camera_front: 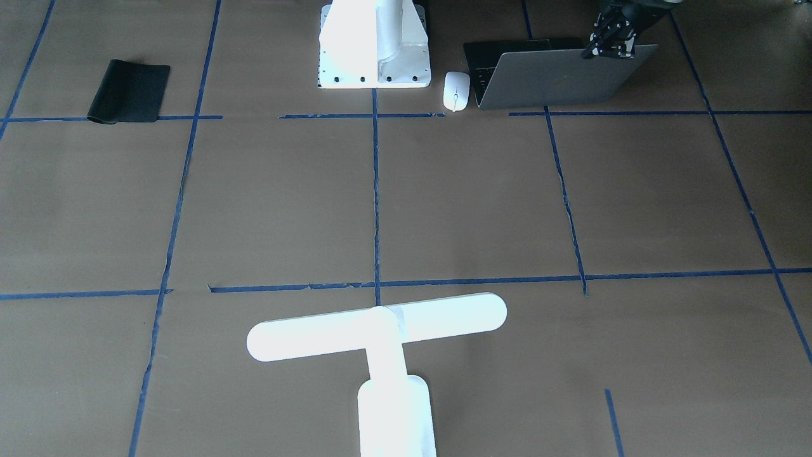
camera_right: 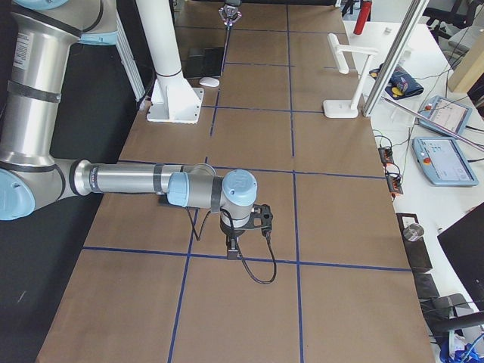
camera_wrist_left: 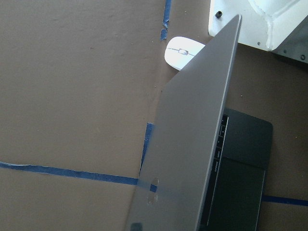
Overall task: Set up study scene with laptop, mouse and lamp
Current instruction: 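Carry the laptop with the left gripper toward the white lamp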
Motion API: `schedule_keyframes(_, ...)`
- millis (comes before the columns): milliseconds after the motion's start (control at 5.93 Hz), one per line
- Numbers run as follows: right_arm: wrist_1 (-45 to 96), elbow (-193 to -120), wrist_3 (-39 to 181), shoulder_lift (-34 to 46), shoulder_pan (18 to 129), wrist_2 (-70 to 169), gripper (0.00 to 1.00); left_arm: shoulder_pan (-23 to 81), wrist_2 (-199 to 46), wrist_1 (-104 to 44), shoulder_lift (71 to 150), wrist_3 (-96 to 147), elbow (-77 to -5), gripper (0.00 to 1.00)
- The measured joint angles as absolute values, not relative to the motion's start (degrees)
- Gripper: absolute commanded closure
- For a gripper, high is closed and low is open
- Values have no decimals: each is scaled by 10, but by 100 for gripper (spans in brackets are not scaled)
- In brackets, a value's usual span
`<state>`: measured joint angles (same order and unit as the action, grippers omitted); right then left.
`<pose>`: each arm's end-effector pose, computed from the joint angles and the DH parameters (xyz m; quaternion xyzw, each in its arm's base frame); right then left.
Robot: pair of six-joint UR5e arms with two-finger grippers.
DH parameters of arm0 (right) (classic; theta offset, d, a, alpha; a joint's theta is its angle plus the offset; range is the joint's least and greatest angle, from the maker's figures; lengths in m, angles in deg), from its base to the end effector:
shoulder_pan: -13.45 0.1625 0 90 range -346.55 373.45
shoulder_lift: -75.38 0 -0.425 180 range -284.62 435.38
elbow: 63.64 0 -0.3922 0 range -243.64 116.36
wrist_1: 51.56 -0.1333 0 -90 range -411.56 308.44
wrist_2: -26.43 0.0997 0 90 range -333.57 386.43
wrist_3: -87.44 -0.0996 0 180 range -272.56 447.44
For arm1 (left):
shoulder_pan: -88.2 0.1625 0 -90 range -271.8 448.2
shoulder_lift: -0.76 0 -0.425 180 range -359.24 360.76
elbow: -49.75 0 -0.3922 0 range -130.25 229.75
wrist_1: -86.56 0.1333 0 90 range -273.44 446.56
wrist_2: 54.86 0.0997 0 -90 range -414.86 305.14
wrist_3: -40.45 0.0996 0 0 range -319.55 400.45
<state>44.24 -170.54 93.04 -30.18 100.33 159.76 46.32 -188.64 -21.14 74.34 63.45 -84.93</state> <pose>0.0446 -0.3748 0.6427 -0.0282 -0.3696 -0.0563 0.9271 0.2149 -0.2791 0.3628 0.2790 0.4138 0.6152 0.6103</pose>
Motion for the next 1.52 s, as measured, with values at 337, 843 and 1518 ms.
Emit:
schedule_keyframes(337,442,-1705,930,-302,1003,1598,0,429,-1887,-187,759,704,-849,96)
schedule_keyframes(843,442,-1705,930,-302,1004,1598,0,375,-1884,-27,920,783,-824,98)
schedule_keyframes(1518,442,-1704,930,-302,1003,1598,0,331,-1878,55,1179,780,-650,99)
